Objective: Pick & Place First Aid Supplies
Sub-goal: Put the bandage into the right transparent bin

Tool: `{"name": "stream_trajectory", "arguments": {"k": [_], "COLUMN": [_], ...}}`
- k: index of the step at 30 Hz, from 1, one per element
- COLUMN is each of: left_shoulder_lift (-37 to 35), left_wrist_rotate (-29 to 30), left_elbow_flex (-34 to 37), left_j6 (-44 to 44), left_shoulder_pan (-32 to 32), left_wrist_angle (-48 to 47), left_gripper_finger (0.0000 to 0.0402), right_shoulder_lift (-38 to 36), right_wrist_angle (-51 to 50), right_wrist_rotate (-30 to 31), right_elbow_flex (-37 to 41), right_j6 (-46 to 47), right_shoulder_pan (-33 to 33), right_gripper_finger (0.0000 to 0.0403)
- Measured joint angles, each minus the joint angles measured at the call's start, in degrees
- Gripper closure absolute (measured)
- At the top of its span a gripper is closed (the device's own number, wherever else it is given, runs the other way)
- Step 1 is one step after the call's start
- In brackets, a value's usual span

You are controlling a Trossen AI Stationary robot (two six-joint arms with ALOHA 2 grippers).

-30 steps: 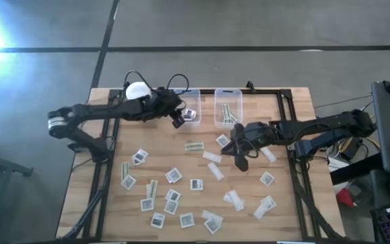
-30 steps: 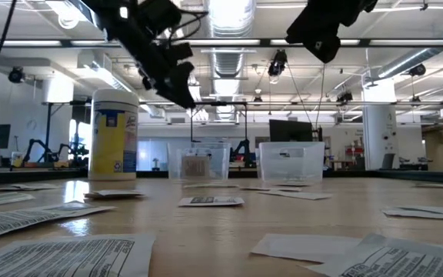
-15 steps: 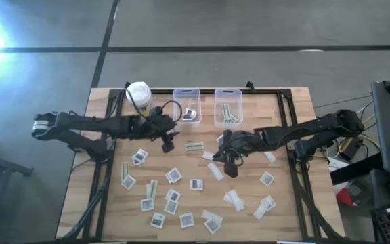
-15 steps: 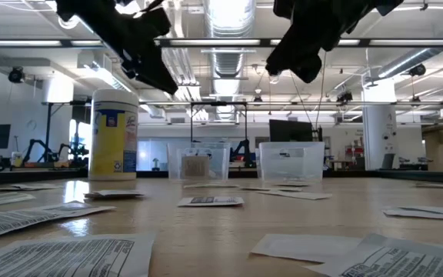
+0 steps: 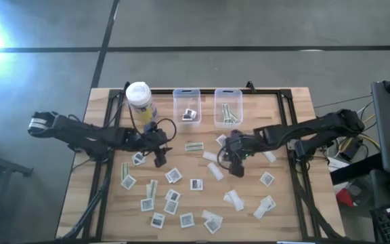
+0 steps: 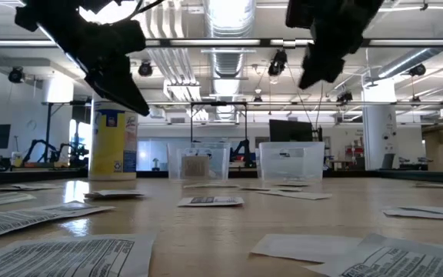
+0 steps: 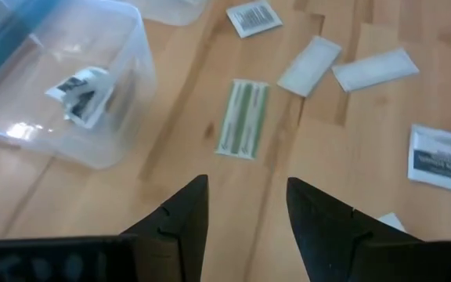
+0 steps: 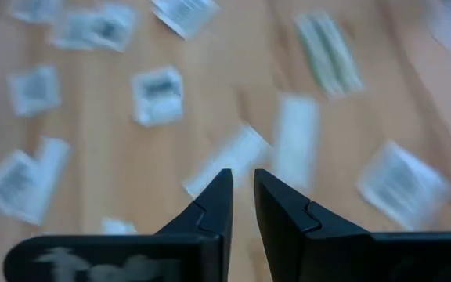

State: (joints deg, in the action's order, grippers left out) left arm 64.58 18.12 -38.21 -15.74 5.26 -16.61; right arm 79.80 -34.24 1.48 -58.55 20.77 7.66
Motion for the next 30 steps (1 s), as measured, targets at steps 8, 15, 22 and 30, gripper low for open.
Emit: {"name": "stream_trajectory", "arguments": {"k": [8,15,22,30], "left_shoulder_lift": [-0.07,-0.07,-0.07,-0.07], "left_wrist_rotate": [0.01,0.01,0.01,0.01], "left_elbow_flex": [1.49,1.48,1.48,1.46], "left_j6": [-0.51,-0.53,-0.6,-0.58], "left_shoulder_pan": [0.87,0.91,0.91,0.91], "left_wrist_angle": [3.08,3.33,3.64,4.14], "left_gripper_finger": [0.0236,0.0236,0.0236,0.0236], "right_shoulder_lift": [-1.31,-1.85,-1.81,-1.81], "right_wrist_angle": [-16.32,-21.32,-22.75,-23.68], "right_wrist_rotate": [7.47,12.24,12.24,12.21], "right_elbow_flex": [-0.72,4.75,8.37,12.85], "right_j6": [10.09,24.51,31.19,37.76], "right_shoulder_pan": [-0.02,-0.04,-0.15,-2.46], "right_gripper_finger": [0.0351,0.0351,0.0337,0.0285]}}
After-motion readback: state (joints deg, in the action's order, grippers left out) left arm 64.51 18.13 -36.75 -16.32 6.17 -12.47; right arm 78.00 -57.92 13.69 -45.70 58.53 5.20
